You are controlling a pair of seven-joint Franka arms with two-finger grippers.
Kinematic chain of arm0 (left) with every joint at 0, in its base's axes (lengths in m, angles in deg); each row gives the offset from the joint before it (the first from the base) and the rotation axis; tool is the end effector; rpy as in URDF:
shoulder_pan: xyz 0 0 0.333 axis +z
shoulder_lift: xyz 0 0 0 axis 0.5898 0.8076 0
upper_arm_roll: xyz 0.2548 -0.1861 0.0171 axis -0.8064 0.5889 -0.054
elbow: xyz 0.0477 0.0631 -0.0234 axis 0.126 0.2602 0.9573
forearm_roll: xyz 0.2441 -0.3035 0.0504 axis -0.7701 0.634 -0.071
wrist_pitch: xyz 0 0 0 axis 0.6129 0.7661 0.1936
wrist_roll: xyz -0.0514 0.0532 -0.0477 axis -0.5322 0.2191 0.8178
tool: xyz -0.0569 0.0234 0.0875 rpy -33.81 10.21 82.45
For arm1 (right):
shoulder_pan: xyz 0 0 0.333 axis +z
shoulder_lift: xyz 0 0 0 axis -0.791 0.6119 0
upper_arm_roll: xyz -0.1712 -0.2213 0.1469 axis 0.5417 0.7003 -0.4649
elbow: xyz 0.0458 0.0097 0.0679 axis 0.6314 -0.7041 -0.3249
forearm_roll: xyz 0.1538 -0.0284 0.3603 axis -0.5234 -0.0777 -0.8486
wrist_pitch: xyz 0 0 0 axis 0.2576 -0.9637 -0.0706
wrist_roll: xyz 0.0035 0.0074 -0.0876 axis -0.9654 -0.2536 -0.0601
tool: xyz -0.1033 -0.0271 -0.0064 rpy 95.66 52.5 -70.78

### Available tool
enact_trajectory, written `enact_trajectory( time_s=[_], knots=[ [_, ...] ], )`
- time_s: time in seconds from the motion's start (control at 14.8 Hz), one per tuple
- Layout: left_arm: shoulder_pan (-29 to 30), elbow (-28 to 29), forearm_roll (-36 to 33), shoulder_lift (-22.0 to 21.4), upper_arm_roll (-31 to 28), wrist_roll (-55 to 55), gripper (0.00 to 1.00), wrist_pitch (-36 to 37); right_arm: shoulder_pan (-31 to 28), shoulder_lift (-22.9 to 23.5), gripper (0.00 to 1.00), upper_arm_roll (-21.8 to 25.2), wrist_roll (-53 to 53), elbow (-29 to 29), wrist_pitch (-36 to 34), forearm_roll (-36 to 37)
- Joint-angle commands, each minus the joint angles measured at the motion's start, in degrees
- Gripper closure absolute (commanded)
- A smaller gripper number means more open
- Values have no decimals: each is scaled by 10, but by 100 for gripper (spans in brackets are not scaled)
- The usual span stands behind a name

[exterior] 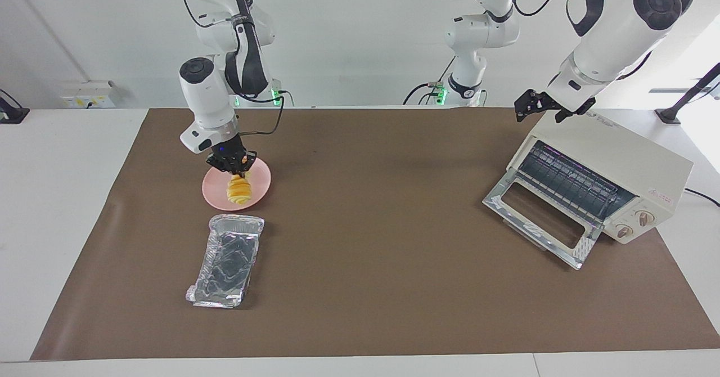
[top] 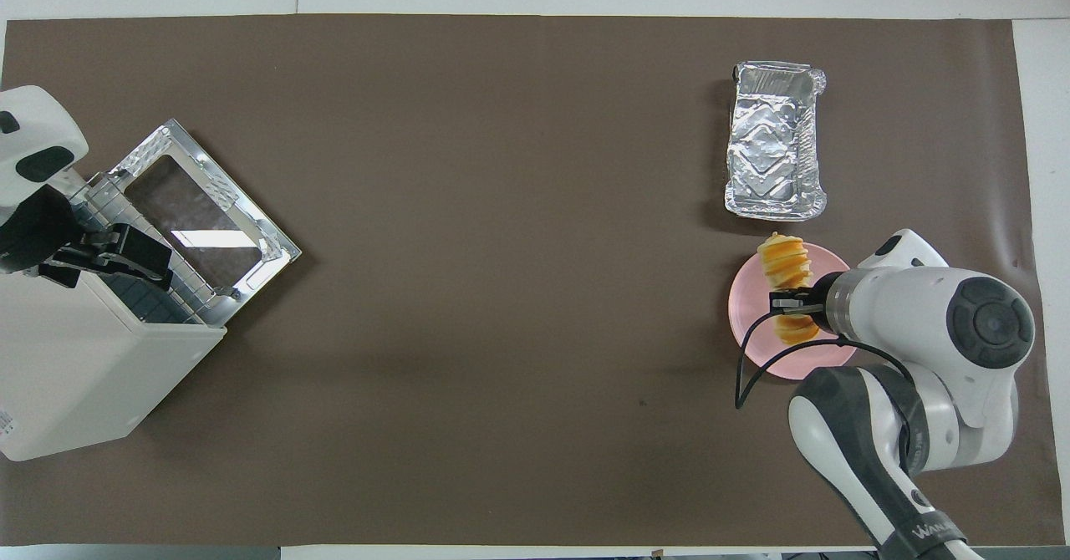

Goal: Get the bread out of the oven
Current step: 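Lift the bread out of the tray and place it on the pink plate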

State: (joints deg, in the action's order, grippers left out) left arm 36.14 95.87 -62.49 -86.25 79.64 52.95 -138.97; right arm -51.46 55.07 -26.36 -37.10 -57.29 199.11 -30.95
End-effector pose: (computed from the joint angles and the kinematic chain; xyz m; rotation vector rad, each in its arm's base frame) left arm 0.5288 -0.0567 0.5841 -3.0993 0.1819 0.4003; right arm 0.4638 0.0455 0.3384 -3.1263 -0.0208 -0.2027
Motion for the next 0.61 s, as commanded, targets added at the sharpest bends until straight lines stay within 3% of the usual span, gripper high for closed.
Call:
enact_trajectory(
  time_s=[0.0, 0.2, 0.27, 0.34, 0.54],
  knots=[
    [9, 15, -4, -14, 7, 1, 0, -5, -4, 9, 100, -4, -6, -31, 52, -12],
    [9, 15, -4, -14, 7, 1, 0, -4, -5, 8, 100, -4, -4, -32, 51, -12],
    [9, 15, -5, -14, 7, 1, 0, -4, -6, 9, 40, -4, -3, -32, 50, -12],
    [9, 15, -5, -14, 7, 1, 0, -4, -6, 8, 0, -4, -2, -30, 44, -12],
    [9, 15, -5, -14, 7, 1, 0, -4, -4, -1, 0, -4, -7, -6, -20, -12]
  ],
)
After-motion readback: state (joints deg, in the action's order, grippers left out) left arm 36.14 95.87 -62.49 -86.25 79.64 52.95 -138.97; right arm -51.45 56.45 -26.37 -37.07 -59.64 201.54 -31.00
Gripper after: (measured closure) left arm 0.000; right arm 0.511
